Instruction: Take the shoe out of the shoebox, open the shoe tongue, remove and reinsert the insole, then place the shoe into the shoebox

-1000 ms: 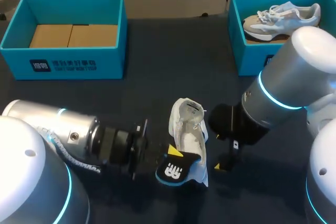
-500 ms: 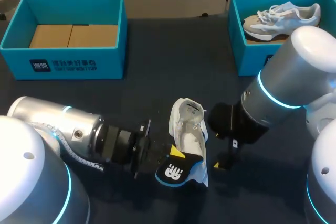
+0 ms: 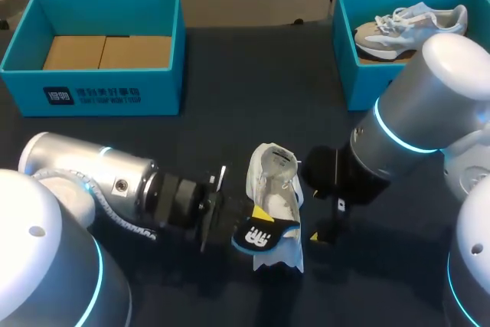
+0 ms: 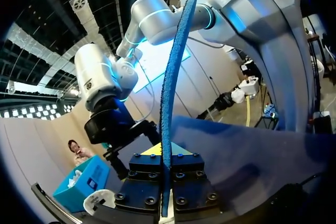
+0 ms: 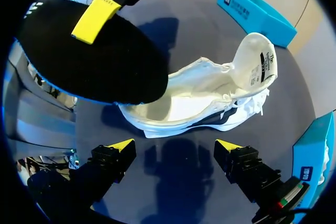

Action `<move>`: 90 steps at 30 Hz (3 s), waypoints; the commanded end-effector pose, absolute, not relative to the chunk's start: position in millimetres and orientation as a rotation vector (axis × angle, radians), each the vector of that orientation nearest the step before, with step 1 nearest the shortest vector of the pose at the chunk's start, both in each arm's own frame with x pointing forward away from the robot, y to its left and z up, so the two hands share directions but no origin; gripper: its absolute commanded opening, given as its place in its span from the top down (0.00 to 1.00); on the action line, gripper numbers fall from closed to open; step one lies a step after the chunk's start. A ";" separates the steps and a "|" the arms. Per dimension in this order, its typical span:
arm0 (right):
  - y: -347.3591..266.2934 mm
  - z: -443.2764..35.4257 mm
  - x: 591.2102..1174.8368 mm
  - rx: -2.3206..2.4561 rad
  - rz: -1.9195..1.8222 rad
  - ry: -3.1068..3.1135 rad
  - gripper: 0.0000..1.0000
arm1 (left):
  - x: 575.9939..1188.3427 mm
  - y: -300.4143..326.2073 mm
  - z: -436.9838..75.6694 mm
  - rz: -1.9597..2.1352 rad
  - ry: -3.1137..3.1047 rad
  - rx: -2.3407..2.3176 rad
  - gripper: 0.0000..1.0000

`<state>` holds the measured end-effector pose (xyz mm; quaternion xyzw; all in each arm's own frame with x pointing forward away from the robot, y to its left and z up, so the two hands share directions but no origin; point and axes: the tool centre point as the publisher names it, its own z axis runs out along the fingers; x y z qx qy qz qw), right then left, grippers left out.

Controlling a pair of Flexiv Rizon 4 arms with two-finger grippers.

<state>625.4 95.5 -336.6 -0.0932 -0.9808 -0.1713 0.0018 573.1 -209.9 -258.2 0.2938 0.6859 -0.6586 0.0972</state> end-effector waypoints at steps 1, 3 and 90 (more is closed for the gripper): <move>97.0 -339.1 625.7 -0.291 -0.537 -3.078 0.00 | 575.0 -205.9 -257.3 -1.950 2.042 0.856 1.00; 97.0 -339.1 625.7 -0.291 -0.537 -3.078 0.00 | 576.3 -204.2 -258.6 -1.945 2.048 0.849 1.00; 97.0 -339.1 625.7 -0.291 -0.537 -3.078 0.00 | 620.3 -190.5 -307.7 -1.747 2.096 0.817 1.00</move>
